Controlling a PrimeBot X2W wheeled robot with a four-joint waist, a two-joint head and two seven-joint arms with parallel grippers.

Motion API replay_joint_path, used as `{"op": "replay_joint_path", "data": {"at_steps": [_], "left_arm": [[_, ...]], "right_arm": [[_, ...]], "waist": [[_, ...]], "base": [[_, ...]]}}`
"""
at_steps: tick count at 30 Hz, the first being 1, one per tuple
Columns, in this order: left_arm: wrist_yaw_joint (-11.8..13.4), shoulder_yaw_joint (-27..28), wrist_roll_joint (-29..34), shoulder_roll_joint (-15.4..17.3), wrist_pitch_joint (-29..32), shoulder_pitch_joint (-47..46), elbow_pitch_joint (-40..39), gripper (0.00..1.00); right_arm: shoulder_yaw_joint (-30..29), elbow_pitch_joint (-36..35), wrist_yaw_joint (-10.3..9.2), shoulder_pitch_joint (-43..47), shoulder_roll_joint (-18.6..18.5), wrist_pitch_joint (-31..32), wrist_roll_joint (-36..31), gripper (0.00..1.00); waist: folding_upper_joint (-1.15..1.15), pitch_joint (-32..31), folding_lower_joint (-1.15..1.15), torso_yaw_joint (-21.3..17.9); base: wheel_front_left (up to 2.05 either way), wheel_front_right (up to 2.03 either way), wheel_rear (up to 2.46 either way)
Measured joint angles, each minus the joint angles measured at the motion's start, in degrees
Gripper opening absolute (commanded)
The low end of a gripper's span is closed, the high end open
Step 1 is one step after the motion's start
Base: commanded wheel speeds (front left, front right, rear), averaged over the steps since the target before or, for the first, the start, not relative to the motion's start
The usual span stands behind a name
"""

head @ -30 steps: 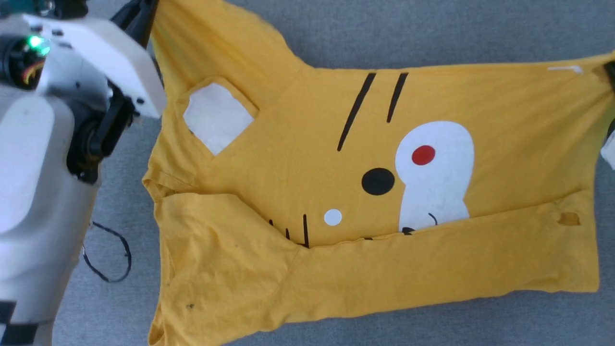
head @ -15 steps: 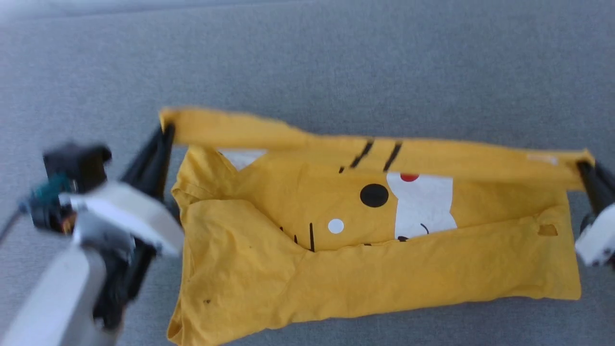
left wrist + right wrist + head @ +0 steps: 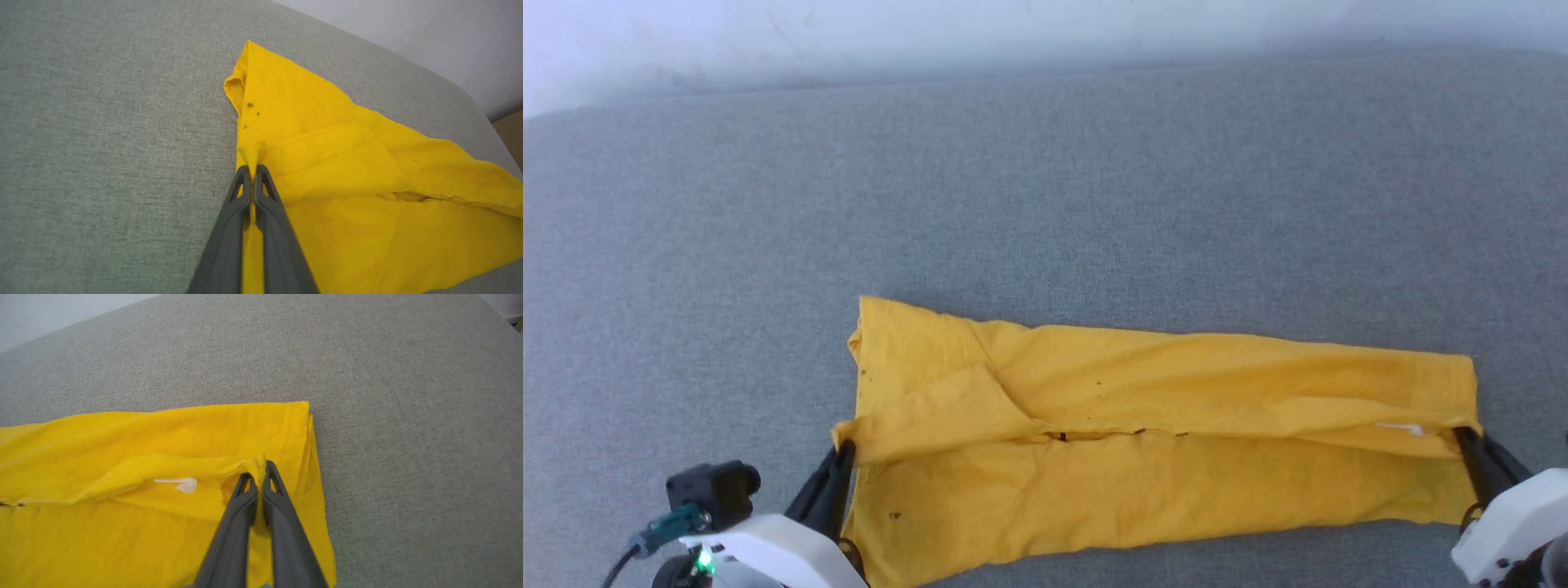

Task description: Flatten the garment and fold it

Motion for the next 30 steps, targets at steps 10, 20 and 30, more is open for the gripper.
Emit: {"op": "replay_joint_path", "data": {"at_steps": [10,20,30], "left_arm": [[-1.0,1.2,-1.2,-3.0,-4.1,-1.3,3.0,1.00],[4.1,6.0,11.1,-3.7,-16.0,-1.1,-3.4,1.00],[3.7,5.6,18.6,-7.9,-16.5,-1.2,-3.5,1.00]], "right_arm": [[0.2,1.3,0.00,-0.9,0.5,0.0,-0.3,1.00],[-7.0,-0.4,0.00,-0.3,2.4,3.1,-2.0,1.00],[-7.0,7.7,0.00,-1.8,2.8,2.4,-4.6,1.00]], "waist": [[0.00,-4.2,0.00,0.2],[0.00,-4.0,0.01,0.9],[0.00,-0.2,0.02,2.5]], "base": [[0.00,0.00,0.00],[0.00,0.00,0.00],[0.00,0.00,0.00]]}}
